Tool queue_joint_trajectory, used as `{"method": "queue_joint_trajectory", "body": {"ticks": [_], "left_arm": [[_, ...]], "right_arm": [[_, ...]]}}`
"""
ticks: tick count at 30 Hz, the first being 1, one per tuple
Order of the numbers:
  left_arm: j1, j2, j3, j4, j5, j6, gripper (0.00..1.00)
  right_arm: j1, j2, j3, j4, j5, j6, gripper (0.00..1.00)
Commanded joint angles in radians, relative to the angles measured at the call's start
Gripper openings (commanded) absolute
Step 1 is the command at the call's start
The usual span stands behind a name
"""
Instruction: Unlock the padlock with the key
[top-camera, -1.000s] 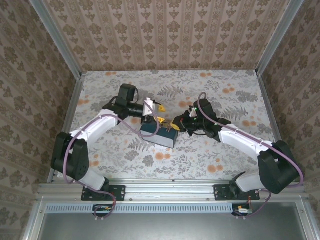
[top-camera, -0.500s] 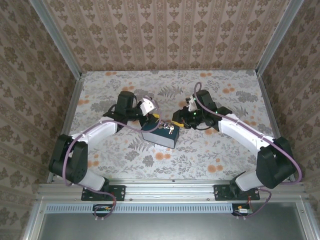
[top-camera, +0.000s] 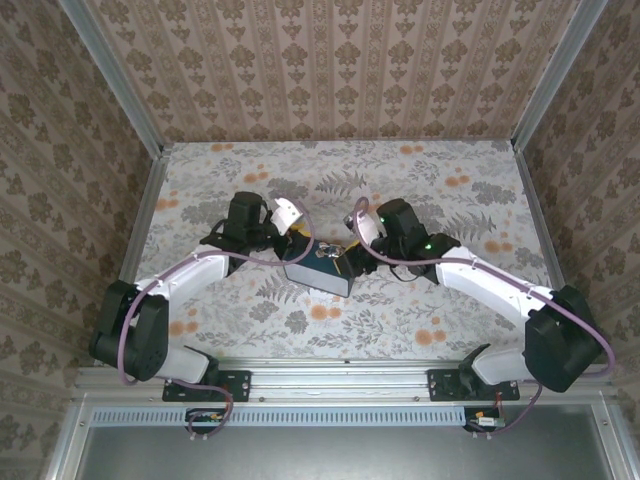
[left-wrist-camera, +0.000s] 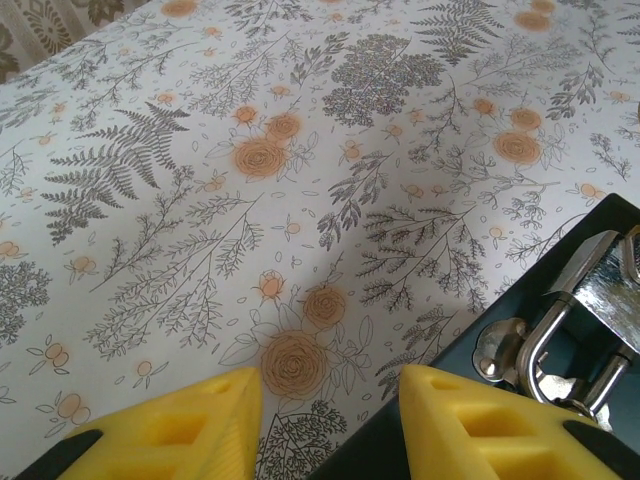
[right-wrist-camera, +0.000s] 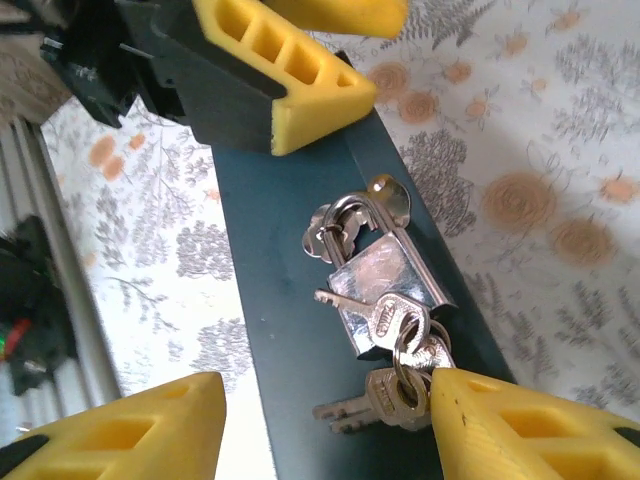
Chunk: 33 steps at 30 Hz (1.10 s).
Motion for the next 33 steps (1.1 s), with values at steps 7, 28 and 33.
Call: {"method": "queue_joint_trajectory", "body": {"ticks": [7, 28, 33], "left_arm": [[0.000, 0.041, -0.009, 0.037, 0.038, -0.025, 0.38], [0.006, 0.049, -0.022, 0.048, 0.056, -0.011, 0.35], [0.007, 0.059, -0.025, 0.037, 0.059, -0.002, 0.33]], "right_arm": [[0.021, 0.030, 0.054, 0.075, 0.091, -0.401, 0.56], [0.016, 0.192, 0.153, -0.110, 0.003, -0.712, 0.38], [-0.014, 0.138, 0.145, -0.139, 0.033, -0.710, 0.35]]}}
